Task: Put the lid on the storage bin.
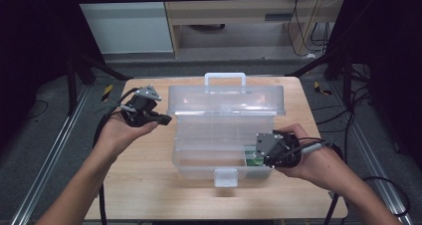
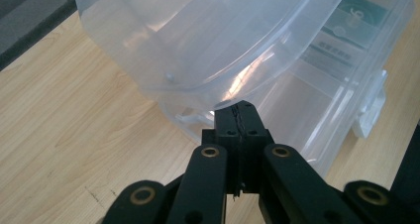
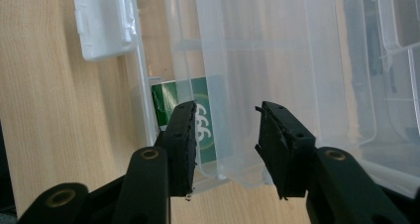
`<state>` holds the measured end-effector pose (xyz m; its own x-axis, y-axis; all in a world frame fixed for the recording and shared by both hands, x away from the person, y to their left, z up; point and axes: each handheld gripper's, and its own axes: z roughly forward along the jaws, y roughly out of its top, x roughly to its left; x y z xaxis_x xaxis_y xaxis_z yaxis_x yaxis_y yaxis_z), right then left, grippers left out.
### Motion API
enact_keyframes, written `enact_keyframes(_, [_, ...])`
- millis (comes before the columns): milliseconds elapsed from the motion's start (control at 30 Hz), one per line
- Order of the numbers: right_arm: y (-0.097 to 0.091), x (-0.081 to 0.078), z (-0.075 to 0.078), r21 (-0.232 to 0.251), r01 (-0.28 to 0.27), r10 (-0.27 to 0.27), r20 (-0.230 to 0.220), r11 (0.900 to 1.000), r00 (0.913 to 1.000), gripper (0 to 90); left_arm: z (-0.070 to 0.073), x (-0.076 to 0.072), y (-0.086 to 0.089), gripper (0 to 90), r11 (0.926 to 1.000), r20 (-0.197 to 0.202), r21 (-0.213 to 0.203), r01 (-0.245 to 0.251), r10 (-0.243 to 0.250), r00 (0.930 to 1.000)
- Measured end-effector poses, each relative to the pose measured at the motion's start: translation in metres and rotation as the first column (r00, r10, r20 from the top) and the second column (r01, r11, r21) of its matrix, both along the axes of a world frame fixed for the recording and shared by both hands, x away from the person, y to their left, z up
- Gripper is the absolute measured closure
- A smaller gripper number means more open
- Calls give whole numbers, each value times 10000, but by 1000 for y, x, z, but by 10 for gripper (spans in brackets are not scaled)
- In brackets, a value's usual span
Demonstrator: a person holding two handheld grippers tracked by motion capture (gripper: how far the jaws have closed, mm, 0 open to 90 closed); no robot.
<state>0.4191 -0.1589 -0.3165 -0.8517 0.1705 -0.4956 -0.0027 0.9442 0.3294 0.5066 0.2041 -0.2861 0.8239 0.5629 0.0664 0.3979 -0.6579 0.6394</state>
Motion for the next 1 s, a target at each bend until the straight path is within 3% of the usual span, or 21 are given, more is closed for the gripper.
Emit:
enact_keyframes(233, [-9,-8,1,310,315,-321,209,9990,9993,506,-7,-8,3,899,9999,4,106,17,-18,10000])
enact_keyframes(500, [-21,-15,-2,494,679,-693,273,9965,9972,460,-17,-15,6,899,9999,116,-108,-123,125,9999])
enact_keyframes(533, [-22,-15,-2,516,721,-736,286,9961,9969,460,-10,4,12,899,9684,1631,1433,2043,-2267,9602])
enact_keyframes(567, [-22,-15,-2,516,721,-736,286,9961,9969,460,-9,9,12,899,9489,1974,1918,2504,-2873,9373])
enact_keyframes(633, [-25,-15,-3,600,755,-771,238,9953,9967,458,-15,4,12,899,9654,1733,1456,2163,-2401,9551])
enact_keyframes(733, [-27,-15,-4,652,895,-911,215,9939,9956,458,-17,7,13,899,9552,1896,1666,2446,-2744,9427])
enact_keyframes(767, [-27,-15,-4,662,914,-930,210,9936,9954,458,-18,7,13,899,9545,1903,1649,2484,-2779,9416])
enact_keyframes(1000, [-27,-14,-8,651,944,-952,98,9934,9954,458,-23,5,14,899,9576,1931,1571,2416,-2697,9434])
